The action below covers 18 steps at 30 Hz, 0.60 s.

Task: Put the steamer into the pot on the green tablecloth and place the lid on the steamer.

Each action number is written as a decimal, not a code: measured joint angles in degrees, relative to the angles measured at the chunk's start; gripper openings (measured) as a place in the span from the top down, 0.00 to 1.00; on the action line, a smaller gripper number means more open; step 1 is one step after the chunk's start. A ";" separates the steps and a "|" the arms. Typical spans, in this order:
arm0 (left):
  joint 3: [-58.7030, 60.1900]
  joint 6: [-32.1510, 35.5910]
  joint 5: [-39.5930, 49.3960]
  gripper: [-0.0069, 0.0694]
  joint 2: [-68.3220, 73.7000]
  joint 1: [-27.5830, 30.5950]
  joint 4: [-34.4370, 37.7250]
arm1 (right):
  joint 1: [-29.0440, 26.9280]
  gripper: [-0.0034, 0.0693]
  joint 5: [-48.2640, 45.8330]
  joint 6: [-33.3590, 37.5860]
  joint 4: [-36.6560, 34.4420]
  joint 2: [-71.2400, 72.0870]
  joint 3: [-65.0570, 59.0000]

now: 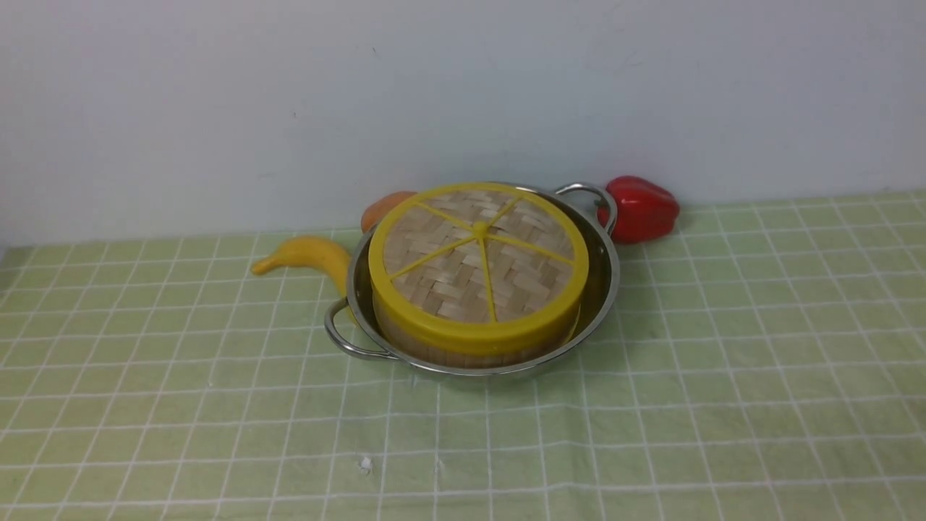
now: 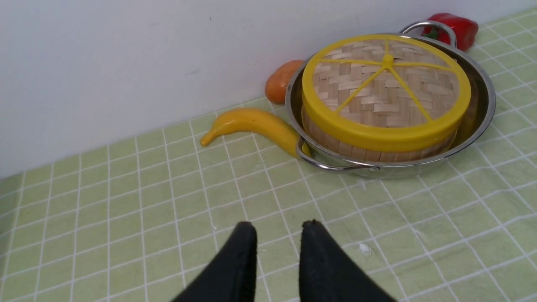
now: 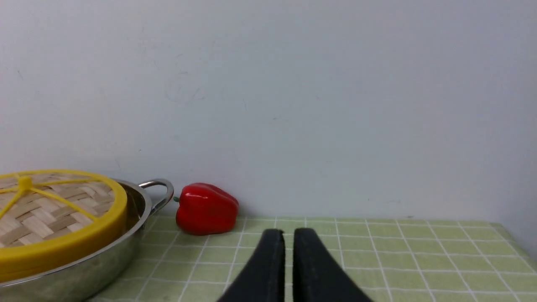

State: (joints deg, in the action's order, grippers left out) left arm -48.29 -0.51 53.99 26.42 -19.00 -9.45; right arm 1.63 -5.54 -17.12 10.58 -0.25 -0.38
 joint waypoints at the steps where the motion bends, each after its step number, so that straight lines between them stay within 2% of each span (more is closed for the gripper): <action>1: 0.00 0.00 -0.01 0.71 0.00 0.00 0.00 | 0.00 0.88 0.00 -0.05 0.00 0.03 -0.03; 18: 0.00 0.00 -0.01 0.67 0.06 0.00 0.00 | 0.00 0.82 0.61 -0.28 0.00 0.03 -0.03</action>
State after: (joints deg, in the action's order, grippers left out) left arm -48.29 -0.51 53.98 26.47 -19.00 -9.46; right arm 1.63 -4.93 -17.40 10.58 -0.22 -0.41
